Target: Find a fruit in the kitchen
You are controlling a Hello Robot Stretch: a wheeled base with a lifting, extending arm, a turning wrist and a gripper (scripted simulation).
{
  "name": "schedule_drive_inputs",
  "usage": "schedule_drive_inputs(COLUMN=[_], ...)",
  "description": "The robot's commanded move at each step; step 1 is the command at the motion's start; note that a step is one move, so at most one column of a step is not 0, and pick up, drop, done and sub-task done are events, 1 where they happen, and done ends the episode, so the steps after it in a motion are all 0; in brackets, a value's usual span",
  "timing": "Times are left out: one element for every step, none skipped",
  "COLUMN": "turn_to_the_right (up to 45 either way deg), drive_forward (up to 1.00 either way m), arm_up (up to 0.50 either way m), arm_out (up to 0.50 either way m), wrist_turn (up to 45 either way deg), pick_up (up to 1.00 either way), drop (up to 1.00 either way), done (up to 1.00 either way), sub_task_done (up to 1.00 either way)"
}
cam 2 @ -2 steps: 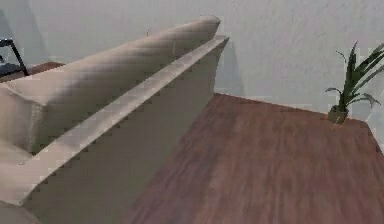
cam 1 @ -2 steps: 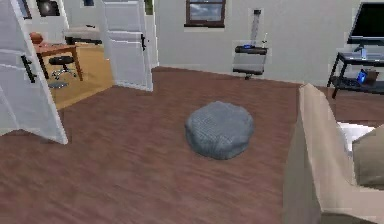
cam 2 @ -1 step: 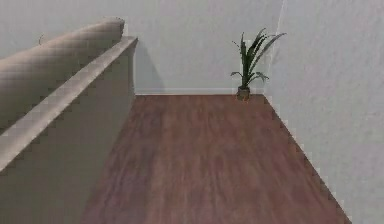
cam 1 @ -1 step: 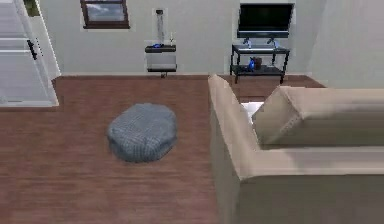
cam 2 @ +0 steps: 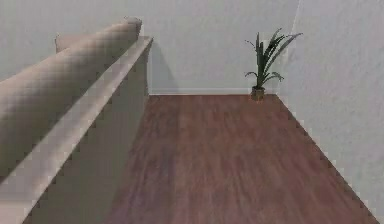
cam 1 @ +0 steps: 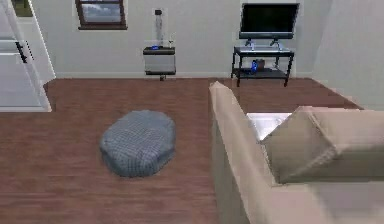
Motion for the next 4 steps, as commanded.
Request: schedule_drive_inputs(turn_to_the_right=[-45.0,-45.0,-15.0,0.0], drive_forward=[0.00,0.00,0.00,1.00], arm_up=[0.00,0.00,0.00,0.00], arm_out=[0.00,0.00,0.00,0.00], wrist_turn=[0.0,0.0,0.0,0.0], pick_up=[0.00,0.00,0.00,0.00], drop=[0.00,0.00,0.00,0.00], done=[0.00,0.00,0.00,0.00], sub_task_done=[0.00,0.00,0.00,0.00])
